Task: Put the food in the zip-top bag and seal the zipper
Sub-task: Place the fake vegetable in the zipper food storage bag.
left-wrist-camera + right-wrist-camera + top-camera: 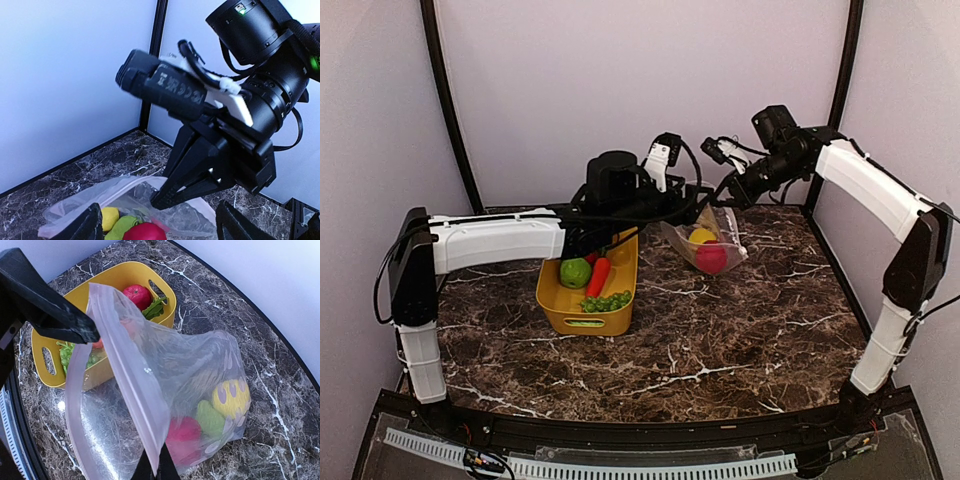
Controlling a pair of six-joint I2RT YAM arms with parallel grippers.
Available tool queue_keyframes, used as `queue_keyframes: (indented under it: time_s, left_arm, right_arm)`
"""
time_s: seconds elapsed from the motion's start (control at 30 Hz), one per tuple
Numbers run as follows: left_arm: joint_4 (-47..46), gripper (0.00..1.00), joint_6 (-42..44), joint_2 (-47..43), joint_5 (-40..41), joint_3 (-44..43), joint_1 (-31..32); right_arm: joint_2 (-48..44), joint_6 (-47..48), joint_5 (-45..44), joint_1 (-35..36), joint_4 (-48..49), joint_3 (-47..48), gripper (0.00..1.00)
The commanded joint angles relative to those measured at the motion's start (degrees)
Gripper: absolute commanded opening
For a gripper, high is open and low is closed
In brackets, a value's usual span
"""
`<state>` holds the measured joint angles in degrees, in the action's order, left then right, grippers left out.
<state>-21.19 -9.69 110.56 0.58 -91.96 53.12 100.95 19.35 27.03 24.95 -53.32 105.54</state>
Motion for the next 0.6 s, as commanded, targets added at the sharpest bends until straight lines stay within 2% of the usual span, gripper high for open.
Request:
queue_keyframes:
  time_s: [0.0, 0.17, 0.2, 0.27, 0.43, 0.57]
  left_arm:
    - [4.3, 0.77, 4.1, -4.4, -0.4, -2.2, -0.1]
    - [5.1, 0.81, 4.2, -10.3, -0.3, 2.6, -0.1]
    - [5.5, 0.93, 4.1, -12.3, 0.1, 4.9, -0.2]
    - [6.0, 0.98, 4.2, -15.6, 2.3, 9.2, -0.1]
    - [6.7, 0.99, 4.8, -22.3, 8.4, 19.1, -0.2]
    - [7.3, 0.99, 3.4, -26.7, 12.5, 26.2, -0.3]
  right_arm:
    - [0.9, -0.9, 0.6, -0.6, -0.6, 2.1, 0.0]
    - [1.1, -0.9, -0.9, -1.5, -0.6, 2.1, 0.0]
    - [1.0, -0.8, -1.4, -1.9, -0.5, 2.2, 0.0]
    - [1.0, -0.9, -2.6, -2.7, -0.2, 2.6, 0.0]
    - [1.3, -1.0, -4.4, -7.2, 0.2, 5.1, 0.0]
    - [0.3, 1.2, -8.1, -9.4, 1.2, 3.3, 0.0]
